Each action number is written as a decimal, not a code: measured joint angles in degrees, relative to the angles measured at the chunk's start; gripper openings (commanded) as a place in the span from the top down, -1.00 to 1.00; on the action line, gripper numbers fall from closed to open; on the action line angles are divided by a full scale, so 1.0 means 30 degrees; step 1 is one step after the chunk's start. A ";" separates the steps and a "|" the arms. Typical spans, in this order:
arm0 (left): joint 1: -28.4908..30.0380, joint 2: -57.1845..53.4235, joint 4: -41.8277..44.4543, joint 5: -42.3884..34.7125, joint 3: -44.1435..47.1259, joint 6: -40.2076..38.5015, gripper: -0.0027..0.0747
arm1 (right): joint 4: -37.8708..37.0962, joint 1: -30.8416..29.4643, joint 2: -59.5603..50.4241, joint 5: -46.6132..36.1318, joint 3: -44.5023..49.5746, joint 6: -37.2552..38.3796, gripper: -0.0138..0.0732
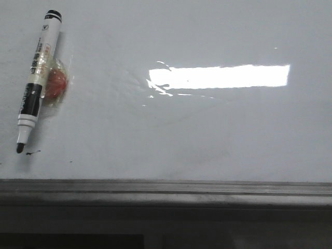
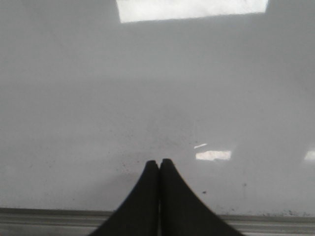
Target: Write number 6 on whiteboard
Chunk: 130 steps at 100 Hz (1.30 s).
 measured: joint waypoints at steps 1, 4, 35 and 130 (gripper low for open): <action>0.0000 0.0000 0.0000 0.0000 0.0000 0.0000 0.98 | 0.0000 0.0000 0.0000 0.0000 0.0000 0.0000 0.83; 0.0000 0.0000 0.0000 0.0000 0.0000 0.0000 0.98 | 0.0000 0.0000 0.0000 0.0000 0.0000 0.0000 0.83; 0.0000 0.0000 0.0000 0.0000 0.0000 0.0000 0.98 | 0.0000 0.0000 0.0000 0.0000 0.0000 0.0000 0.83; 0.0000 0.0000 -0.1637 -0.3243 0.0000 0.0000 0.98 | 0.1193 0.0000 0.0406 -0.3619 0.0039 0.0000 0.83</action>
